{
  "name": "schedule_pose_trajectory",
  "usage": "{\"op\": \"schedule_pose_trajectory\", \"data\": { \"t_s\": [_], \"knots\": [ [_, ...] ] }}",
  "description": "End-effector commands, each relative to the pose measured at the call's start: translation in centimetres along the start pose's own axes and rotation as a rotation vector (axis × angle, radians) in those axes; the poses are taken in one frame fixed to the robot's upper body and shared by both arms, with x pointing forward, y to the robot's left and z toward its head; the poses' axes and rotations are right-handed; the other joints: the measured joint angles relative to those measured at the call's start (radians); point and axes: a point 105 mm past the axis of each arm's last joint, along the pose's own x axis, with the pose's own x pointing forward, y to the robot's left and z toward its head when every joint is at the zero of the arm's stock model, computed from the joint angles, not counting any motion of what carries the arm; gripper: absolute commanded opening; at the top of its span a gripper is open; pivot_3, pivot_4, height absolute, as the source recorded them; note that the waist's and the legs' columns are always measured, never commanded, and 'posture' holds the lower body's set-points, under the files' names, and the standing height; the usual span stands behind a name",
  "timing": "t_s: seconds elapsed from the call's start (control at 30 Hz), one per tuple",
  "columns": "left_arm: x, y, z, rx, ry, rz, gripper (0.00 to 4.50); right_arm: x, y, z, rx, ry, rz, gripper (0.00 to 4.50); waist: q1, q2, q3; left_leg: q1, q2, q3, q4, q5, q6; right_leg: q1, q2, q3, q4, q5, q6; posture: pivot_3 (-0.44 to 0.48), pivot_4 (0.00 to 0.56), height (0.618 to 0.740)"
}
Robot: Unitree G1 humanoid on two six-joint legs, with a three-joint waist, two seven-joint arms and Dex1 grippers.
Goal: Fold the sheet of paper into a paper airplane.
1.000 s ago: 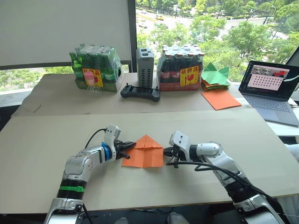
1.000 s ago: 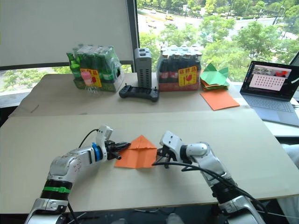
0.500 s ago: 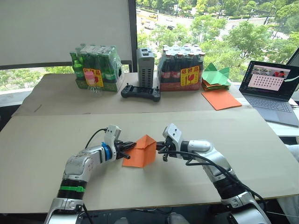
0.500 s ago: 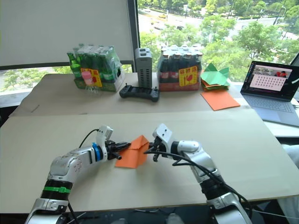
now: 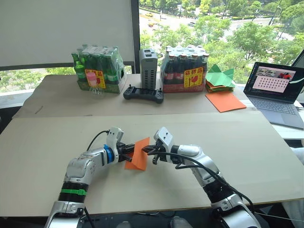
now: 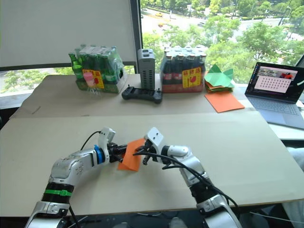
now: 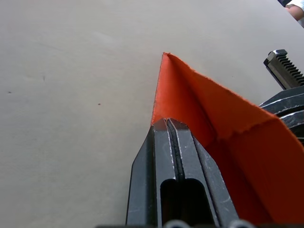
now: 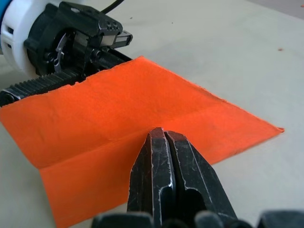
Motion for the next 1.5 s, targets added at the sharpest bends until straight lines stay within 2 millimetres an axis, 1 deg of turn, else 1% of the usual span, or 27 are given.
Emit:
{"op": "schedule_pose_trajectory", "data": {
  "t_s": [0.03, 0.23, 0.33, 0.37, 0.47, 0.57, 0.67, 0.87, 0.93, 1.03, 1.1, 1.2, 1.3, 1.5],
  "knots": [
    [-0.3, 1.1, -2.0, -0.027, 0.072, 0.056, 0.02, 0.6, -0.2, 1.0, -0.064, -0.015, -0.007, 0.0, -0.001, 0.0, 0.0, 0.0, 0.0, 0.0, 0.0, 0.0, 0.0, 0.0, 0.0, 0.0, 0.0, 0.0, 0.0, 0.0, 0.15, 0.74],
    [-0.6, 1.3, -1.9, -0.028, 0.064, 0.069, 0.02, 1.3, -0.6, 0.3, -0.107, 0.029, -0.028, 0.0, -0.003, 0.0, 0.0, 0.0, 0.0, 0.0, 0.0, 0.0, 0.0, 0.0, 0.0, 0.0, 0.0, 0.0, 0.0, 0.0, 0.15, 0.74],
    [-1.1, 1.9, -1.2, -0.028, 0.04, 0.093, 0.02, 1.4, -0.7, -0.2, -0.137, 0.055, -0.027, 0.0, -0.004, 0.0, 0.0, 0.0, 0.0, 0.0, 0.0, 0.0, 0.0, 0.0, 0.0, 0.0, 0.001, 0.0, 0.0, 0.0, 0.15, 0.74],
    [-1.4, 2.2, -0.9, -0.029, 0.028, 0.105, 0.02, 1.4, -0.7, -0.4, -0.143, 0.064, -0.022, 0.0, -0.005, 0.0, 0.0, 0.0, 0.0, 0.0, 0.0, 0.0, 0.0, 0.0, 0.0, 0.0, 0.001, 0.0, 0.0, 0.0, 0.15, 0.74],
    [-2.6, 3.5, 1.2, -0.044, -0.048, 0.153, 0.02, 1.4, -0.7, -0.7, -0.156, 0.076, -0.023, 0.0, -0.014, 0.0, 0.0, 0.001, 0.0, 0.0, 0.0, 0.0, 0.0, 0.0, 0.0, 0.0, 0.002, 0.0, 0.0, 0.0, 0.15, 0.74],
    [-3.4, 3.8, 2.7, -0.054, -0.102, 0.164, 0.02, 1.4, -0.7, -0.9, -0.163, 0.084, -0.026, 0.0, -0.021, 0.0, 0.0, 0.0, 0.001, -0.001, 0.0, 0.0, 0.0, -0.001, 0.001, 0.0, 0.003, 0.0, 0.0, 0.0, 0.15, 0.74],
    [-4.1, 2.8, 4.4, -0.045, -0.157, 0.12, 0.02, 1.3, -0.7, -1.2, -0.165, 0.093, -0.028, 0.0, -0.02, 0.0, 0.0, 0.0, 0.0, -0.001, 0.0, 0.0, 0.0, -0.001, 0.0, 0.0, 0.002, 0.0, 0.0, 0.0, 0.15, 0.74],
    [-3.7, -0.6, 5.2, -0.008, -0.163, -0.003, 0.02, 1.3, -0.8, -1.3, -0.166, 0.097, -0.033, 0.0, -0.018, -0.001, 0.001, -0.001, 0.0, -0.001, 0.0, 0.0, 0.0, -0.002, 0.0, 0.0, 0.001, 0.0, 0.0, 0.0, 0.15, 0.74],
    [-3.6, -1.5, 5.1, -0.003, -0.157, -0.037, 0.02, 1.3, -0.8, -1.3, -0.165, 0.097, -0.037, 0.0, -0.018, -0.001, 0.001, -0.001, 0.0, -0.001, 0.0, 0.0, 0.0, -0.002, 0.0, 0.0, 0.002, 0.0, 0.0, 0.0, 0.15, 0.74],
    [-3.2, -2.6, 4.3, 0.005, -0.121, -0.068, 0.02, 1.2, -1.0, -1.4, -0.163, 0.099, -0.047, 0.0, -0.019, -0.001, 0.001, -0.001, 0.0, -0.001, 0.0, 0.0, 0.0, -0.001, 0.0, 0.0, 0.002, 0.0, 0.0, 0.0, 0.15, 0.74],
    [-2.9, -2.6, 3.3, 0.037, -0.077, -0.057, 0.02, 1.1, -1.2, -1.3, -0.16, 0.098, -0.058, 0.0, -0.019, -0.001, 0.001, -0.001, 0.0, -0.001, 0.0, 0.0, 0.0, -0.002, 0.0, 0.0, 0.002, 0.0, 0.0, 0.0, 0.15, 0.74],
    [-2.7, -2.6, 2.5, 0.058, -0.048, -0.051, 0.02, 1.0, -1.4, -1.2, -0.158, 0.095, -0.068, 0.0, -0.019, -0.001, 0.001, -0.001, 0.0, -0.001, 0.0, 0.0, 0.0, -0.002, 0.0, 0.0, 0.002, 0.0, 0.0, 0.0, 0.15, 0.74],
    [-2.5, -2.2, 1.8, 0.06, -0.025, -0.035, 0.02, 1.0, -1.5, -1.1, -0.154, 0.09, -0.075, 0.0, -0.018, -0.001, 0.001, -0.001, 0.0, -0.001, 0.0, 0.0, 0.0, -0.002, 0.0, 0.0, 0.002, 0.0, 0.0, 0.0, 0.15, 0.74],
    [-2.5, 0.4, -0.3, 0.054, 0.035, 0.046, 0.02, 0.8, -1.4, -0.9, -0.154, 0.089, -0.064, 0.0, -0.018, -0.001, 0.001, -0.001, 0.0, -0.001, 0.0, 0.0, 0.0, -0.002, 0.0, 0.0, 0.001, 0.0, 0.0, 0.0, 0.15, 0.74]
  ]
}}
